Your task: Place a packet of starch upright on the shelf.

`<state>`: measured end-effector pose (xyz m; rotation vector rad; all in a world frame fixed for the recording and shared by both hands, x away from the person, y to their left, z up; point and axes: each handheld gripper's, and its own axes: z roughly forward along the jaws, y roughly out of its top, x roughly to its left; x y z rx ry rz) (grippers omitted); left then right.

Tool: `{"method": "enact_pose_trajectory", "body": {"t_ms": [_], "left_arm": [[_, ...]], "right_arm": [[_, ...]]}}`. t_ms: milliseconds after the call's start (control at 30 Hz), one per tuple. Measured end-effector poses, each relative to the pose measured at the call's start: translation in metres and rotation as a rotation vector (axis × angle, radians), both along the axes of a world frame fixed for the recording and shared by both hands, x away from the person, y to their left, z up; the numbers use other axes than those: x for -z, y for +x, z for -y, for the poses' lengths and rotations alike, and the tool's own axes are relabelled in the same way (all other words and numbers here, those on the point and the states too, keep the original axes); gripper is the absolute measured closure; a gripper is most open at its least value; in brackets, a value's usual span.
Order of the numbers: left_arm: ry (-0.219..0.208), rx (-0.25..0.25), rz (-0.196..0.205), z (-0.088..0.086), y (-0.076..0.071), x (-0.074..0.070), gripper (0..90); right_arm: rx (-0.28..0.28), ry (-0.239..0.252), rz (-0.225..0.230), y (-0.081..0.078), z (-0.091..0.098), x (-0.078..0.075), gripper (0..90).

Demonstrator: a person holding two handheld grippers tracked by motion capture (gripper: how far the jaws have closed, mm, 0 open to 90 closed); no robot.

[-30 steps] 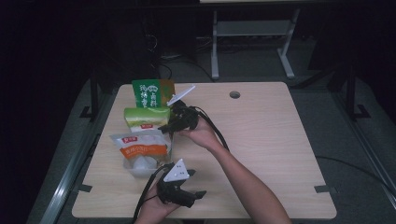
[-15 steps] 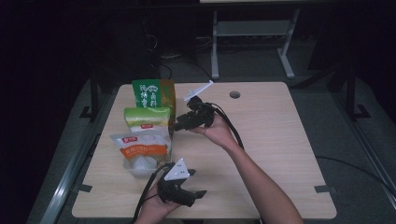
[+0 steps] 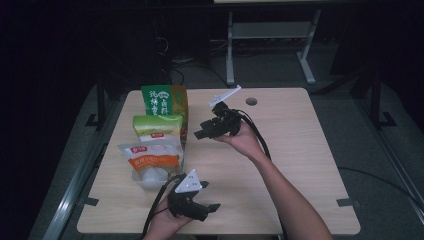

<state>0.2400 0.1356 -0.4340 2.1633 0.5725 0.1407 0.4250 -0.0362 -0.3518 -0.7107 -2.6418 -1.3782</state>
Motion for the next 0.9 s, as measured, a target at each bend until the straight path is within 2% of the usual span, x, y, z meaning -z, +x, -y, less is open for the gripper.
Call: {"method": "enact_pose_trajectory", "body": {"t_ms": [533,900], "left_arm": [[0.015,0.000,0.000,-0.001,0.001,0.001,21.4],[0.000,-0.012,-0.007,-0.003,0.002,0.002,21.4]], "right_arm": [[0.045,-0.013,-0.011,-0.006,0.033,-0.004,39.8],[0.053,-0.052,-0.007,-0.012,0.052,-0.008,37.3]]}}
